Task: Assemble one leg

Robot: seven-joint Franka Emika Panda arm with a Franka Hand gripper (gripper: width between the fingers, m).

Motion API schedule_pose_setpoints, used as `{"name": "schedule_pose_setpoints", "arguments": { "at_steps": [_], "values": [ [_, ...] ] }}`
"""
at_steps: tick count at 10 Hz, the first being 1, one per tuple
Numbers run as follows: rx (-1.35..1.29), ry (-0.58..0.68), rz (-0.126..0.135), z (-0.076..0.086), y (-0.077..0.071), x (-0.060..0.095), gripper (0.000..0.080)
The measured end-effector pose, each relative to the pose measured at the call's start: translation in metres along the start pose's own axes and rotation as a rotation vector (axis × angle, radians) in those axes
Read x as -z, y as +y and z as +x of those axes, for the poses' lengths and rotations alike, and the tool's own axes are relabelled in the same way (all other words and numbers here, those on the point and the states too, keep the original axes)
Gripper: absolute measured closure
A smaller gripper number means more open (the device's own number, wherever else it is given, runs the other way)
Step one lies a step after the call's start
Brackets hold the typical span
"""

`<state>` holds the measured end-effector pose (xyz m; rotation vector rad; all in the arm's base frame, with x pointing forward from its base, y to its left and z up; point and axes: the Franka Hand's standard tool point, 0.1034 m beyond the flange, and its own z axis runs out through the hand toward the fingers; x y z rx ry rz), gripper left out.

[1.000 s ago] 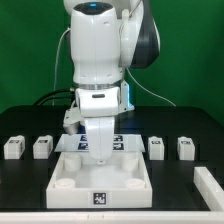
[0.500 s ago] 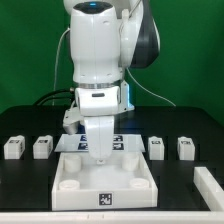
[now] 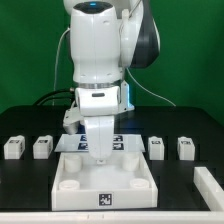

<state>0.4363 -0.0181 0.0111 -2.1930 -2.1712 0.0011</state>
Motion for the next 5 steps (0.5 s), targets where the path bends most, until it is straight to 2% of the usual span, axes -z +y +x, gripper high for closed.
{"name": "schedule_pose_setpoints", "arguments": {
  "at_steps": [5],
  "values": [
    [-0.02,0.042,-0.037,0.066,0.04,-0.003,0.0739]
  ]
}}
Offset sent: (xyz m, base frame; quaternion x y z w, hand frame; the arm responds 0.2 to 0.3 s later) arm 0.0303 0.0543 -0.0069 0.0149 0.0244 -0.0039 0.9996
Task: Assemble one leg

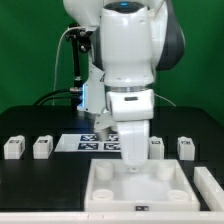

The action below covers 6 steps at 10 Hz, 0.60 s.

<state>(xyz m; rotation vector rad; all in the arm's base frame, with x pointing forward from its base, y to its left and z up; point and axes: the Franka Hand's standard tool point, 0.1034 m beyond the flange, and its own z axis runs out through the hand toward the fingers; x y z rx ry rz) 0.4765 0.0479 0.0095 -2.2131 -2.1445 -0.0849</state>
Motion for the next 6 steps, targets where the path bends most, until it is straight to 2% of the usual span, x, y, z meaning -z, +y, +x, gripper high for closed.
{"name": "schedule_pose_setpoints", "arguments": {
  "at_steps": [2,6],
  "values": [
    [0.012,0.014,-0.01,0.013,0.006,-0.001,0.0739],
    [0.016,0.021,-0.034,0.017,0.011,-0.002,0.0739]
  ]
}}
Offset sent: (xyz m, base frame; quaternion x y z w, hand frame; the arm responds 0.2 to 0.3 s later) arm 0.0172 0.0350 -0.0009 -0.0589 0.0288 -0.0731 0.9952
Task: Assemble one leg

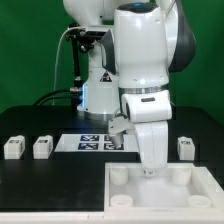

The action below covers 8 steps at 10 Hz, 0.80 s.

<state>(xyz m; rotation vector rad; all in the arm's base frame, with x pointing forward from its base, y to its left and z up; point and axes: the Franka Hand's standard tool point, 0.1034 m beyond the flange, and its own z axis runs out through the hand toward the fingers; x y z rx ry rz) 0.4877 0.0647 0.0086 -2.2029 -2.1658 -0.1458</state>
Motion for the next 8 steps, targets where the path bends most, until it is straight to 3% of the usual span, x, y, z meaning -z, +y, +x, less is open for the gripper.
{"name": "schedule_pose_setpoints", "arguments": {
  "at_steps": [2,5,6,7,8],
  "values": [
    [-0.001,0.0,0.0,-0.0007,0.0001,0.0,0.0739],
    [-0.003,-0.001,0.0,-0.0015,0.0001,0.0,0.0341],
    [-0.003,-0.001,-0.001,-0.0018,0.0002,0.0001,0.0341],
    [-0.004,-0.001,-0.001,-0.002,0.0002,0.0001,0.0196],
    [-0.004,-0.001,-0.001,-0.0023,0.0002,0.0001,0.0164]
  ]
}}
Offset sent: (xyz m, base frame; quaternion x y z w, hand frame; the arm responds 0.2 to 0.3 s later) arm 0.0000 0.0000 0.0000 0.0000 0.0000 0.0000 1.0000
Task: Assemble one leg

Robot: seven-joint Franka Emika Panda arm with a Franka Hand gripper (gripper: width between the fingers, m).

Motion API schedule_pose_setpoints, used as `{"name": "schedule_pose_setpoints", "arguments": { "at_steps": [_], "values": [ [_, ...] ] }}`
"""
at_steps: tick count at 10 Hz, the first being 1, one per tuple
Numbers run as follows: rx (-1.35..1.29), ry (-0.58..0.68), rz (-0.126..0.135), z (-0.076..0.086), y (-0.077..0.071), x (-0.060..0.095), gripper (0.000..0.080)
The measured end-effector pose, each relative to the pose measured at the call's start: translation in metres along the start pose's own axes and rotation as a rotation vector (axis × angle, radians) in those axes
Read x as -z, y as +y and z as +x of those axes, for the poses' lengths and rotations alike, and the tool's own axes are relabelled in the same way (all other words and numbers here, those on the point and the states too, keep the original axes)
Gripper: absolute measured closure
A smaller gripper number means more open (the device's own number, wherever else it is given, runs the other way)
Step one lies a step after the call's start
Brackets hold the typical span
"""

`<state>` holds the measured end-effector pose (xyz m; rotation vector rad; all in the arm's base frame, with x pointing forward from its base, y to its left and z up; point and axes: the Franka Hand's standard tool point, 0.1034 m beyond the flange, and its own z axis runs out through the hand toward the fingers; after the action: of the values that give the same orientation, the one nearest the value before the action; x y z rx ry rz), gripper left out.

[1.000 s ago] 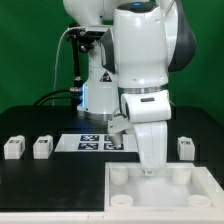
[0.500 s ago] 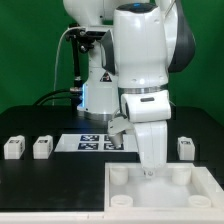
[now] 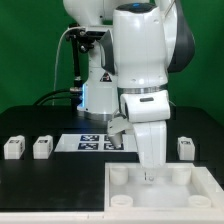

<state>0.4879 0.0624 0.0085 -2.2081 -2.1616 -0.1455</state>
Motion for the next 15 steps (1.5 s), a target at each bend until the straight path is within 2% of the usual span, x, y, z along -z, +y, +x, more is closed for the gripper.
{"name": "schedule_pose_setpoints", "arguments": {
  "at_steps": [6,7,8,9,10,12,14,15],
  "values": [
    [-0.002,0.0,0.0,-0.001,0.0,0.0,0.015],
    [-0.015,-0.002,-0.002,-0.001,0.001,0.003,0.015],
    [-0.036,-0.008,-0.019,0.0,0.002,0.017,0.015],
    [-0.083,-0.02,-0.034,0.006,-0.002,0.037,0.015],
    [-0.171,-0.022,-0.044,0.018,-0.01,0.047,0.015],
    [-0.339,-0.021,-0.043,0.046,-0.026,0.052,0.015],
    [-0.575,-0.01,-0.048,0.066,-0.029,0.053,0.015],
    [-0.672,-0.001,-0.052,0.069,-0.026,0.054,0.015]
  ]
}}
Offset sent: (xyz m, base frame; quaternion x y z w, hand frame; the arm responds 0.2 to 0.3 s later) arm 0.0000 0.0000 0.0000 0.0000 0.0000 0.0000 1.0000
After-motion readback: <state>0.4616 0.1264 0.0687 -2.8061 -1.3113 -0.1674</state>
